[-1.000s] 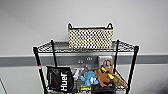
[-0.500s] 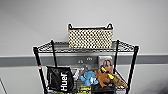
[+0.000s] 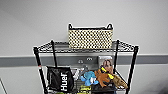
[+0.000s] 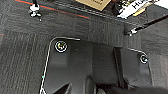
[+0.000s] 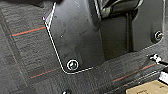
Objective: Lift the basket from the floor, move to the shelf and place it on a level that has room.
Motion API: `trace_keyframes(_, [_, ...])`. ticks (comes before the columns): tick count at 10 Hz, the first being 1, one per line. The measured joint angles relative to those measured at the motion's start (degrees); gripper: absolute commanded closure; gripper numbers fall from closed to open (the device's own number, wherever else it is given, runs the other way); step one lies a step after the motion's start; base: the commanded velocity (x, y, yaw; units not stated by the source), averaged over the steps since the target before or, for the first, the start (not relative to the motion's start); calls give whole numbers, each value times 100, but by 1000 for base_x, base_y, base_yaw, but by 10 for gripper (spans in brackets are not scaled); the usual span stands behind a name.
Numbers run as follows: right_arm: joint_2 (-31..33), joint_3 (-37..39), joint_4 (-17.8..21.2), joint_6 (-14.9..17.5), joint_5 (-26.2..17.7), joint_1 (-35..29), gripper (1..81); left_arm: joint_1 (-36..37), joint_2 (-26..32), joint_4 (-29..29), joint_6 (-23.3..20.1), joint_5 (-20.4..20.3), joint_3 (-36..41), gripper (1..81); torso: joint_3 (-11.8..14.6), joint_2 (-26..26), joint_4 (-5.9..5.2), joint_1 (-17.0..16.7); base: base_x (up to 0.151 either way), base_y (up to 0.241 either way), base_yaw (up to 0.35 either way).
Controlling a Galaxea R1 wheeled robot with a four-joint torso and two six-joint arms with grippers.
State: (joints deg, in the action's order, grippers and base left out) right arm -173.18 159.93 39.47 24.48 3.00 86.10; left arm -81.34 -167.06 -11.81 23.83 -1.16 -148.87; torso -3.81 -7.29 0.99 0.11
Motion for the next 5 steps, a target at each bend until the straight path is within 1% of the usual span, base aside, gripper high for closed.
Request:
trace_keyframes(3, [-284,9,-17,-1,193,133,10,-48,-362,-205,0,167,-661,10,0,0,0,-4,0,0,0])
trace_keyframes(5, [-284,22,-23,-1,315,135,10,-41,-678,-257,-71,252,-1176,10,2,0,0,-4,0,0,0])
